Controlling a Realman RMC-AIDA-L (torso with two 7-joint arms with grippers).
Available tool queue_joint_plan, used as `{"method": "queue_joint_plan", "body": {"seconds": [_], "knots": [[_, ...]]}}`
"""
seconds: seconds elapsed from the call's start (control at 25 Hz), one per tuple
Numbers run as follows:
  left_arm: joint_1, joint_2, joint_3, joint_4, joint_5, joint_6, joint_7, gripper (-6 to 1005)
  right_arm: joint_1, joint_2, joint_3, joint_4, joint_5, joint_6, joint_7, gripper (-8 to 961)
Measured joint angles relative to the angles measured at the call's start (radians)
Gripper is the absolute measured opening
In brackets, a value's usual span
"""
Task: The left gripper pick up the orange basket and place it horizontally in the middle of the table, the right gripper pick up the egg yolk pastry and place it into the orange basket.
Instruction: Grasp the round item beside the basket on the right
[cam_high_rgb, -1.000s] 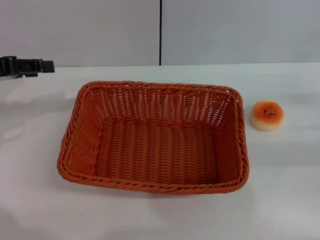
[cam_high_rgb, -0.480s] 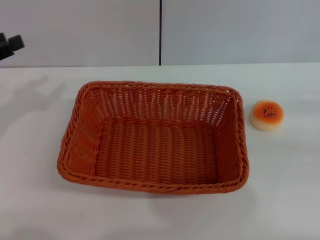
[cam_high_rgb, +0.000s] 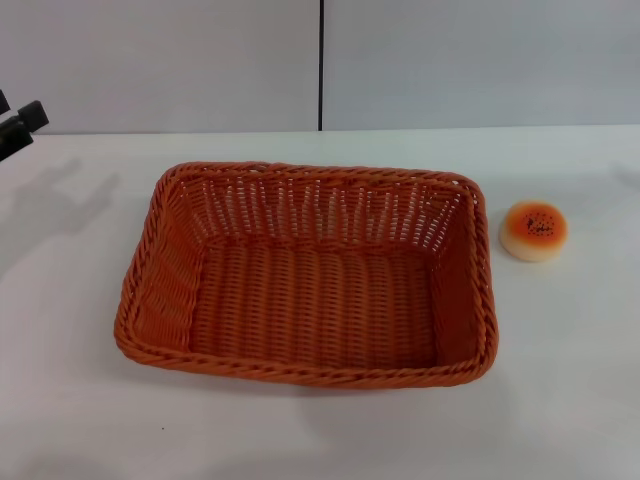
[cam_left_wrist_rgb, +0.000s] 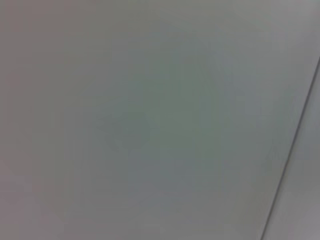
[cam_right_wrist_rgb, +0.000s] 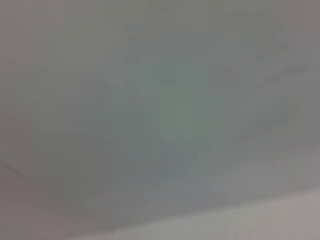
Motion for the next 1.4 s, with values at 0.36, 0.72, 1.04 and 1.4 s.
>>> {"method": "queue_joint_plan", "body": {"seconds": [0.36, 0.72, 1.04, 1.4], "knots": [[0.005, -0.012, -0.014, -0.031, -0.003, -0.024, 0.104, 643, 0.157, -0.059, -0.027, 0.146, -0.239, 0.082, 0.222, 530], [0.007, -0.013, -0.037, -0.042, -0.008, -0.031, 0.152, 641, 0.188, -0.073, -0.132, 0.32, -0.239, 0.023, 0.276, 528], [0.01, -0.014, -0.038, -0.044, -0.015, -0.043, 0.171, 639, 0.175, -0.059, -0.145, 0.36, -0.241, -0.033, 0.28, 525], [0.007, -0.014, -0.039, -0.056, -0.015, -0.061, 0.195, 640, 0.169, -0.065, -0.19, 0.424, -0.244, -0.142, 0.282, 523]]}}
